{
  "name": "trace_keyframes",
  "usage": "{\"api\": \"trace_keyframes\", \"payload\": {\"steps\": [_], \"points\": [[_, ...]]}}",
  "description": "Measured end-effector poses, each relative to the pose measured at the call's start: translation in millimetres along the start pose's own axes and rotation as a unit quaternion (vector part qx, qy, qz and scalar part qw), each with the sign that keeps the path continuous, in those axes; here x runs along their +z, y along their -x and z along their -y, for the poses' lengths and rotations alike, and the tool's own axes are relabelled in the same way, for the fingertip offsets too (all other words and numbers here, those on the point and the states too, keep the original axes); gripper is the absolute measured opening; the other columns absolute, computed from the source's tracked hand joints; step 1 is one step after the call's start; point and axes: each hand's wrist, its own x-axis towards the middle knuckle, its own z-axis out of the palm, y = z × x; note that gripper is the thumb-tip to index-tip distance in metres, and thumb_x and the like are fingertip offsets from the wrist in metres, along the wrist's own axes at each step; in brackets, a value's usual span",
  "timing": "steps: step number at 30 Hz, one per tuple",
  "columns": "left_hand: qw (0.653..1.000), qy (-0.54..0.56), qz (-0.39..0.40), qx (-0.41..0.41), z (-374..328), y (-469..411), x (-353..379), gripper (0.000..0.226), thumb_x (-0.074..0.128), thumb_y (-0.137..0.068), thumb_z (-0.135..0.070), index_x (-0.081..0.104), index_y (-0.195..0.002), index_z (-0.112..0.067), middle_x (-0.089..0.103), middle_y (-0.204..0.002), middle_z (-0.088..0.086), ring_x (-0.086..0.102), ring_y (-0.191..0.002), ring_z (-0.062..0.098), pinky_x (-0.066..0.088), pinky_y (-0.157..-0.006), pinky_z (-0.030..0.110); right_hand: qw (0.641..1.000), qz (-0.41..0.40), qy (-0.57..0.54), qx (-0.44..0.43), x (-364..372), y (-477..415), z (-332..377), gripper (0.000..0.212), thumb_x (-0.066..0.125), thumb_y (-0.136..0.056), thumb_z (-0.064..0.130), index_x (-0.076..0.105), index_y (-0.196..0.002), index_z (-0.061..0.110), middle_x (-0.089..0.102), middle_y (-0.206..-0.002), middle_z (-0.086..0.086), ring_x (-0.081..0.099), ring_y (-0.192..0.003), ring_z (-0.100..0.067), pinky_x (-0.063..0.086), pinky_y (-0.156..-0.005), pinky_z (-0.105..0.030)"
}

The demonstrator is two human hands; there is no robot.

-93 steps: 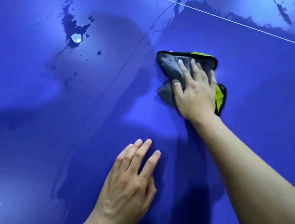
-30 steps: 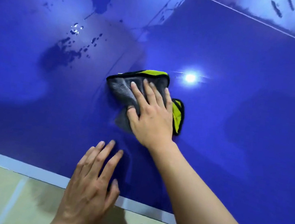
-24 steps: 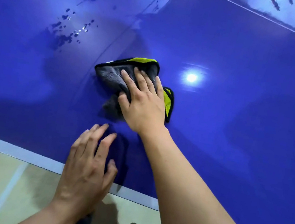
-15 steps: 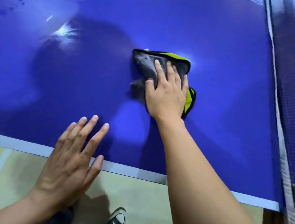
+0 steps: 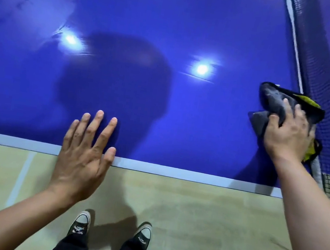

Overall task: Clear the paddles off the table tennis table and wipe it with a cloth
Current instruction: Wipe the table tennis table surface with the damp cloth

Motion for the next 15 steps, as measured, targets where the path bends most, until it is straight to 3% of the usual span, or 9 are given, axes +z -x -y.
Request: {"api": "trace_keyframes", "payload": {"steps": [6,8,11,15], "points": [[0.991,0.106,0.065,0.058,25.4,-1.0,-13.5,0.067,0.023,-0.095,-0.05,0.017,-0.16,-0.033,0.0,-0.169,-0.003,-0.008,-0.156,0.015,-0.002,-0.126,0.038,1.0,0.002,0.001,0.022,-0.1,5.0,17.8,0.079,0.024,-0.088,0.057,0.039,-0.156,0.019,0.033,-0.161,-0.023,0.033,-0.146,-0.04,0.019,-0.123,-0.058],[0.99,0.099,0.046,0.085,49.4,5.2,-16.3,0.061,0.027,-0.099,-0.043,0.028,-0.158,-0.029,0.01,-0.169,0.001,0.004,-0.156,0.019,0.006,-0.127,0.039,1.0,0.004,0.017,0.003,5.9,21.5,49.4,0.076,0.027,-0.09,0.053,0.039,-0.156,0.019,0.033,-0.161,-0.023,0.034,-0.146,-0.04,0.02,-0.123,-0.058],[0.996,0.063,-0.023,0.054,82.2,23.2,-16.3,0.054,0.039,-0.1,-0.034,0.042,-0.153,-0.022,0.021,-0.166,0.012,0.018,-0.154,0.03,0.02,-0.124,0.047,0.998,0.0,0.026,-0.06,21.2,54.0,111.1,0.071,0.03,-0.091,0.047,0.039,-0.157,0.022,0.032,-0.163,-0.02,0.032,-0.149,-0.034,0.016,-0.124,-0.052],[0.997,0.055,-0.06,0.003,142.0,57.5,-10.2,0.058,0.043,-0.097,-0.031,0.037,-0.155,-0.022,0.02,-0.166,0.014,0.022,-0.152,0.035,0.021,-0.123,0.051,0.992,0.002,0.021,-0.128,53.9,98.9,218.4,0.067,0.031,-0.093,0.048,0.037,-0.157,0.028,0.03,-0.166,-0.01,0.028,-0.152,-0.023,0.01,-0.126,-0.046]]}}
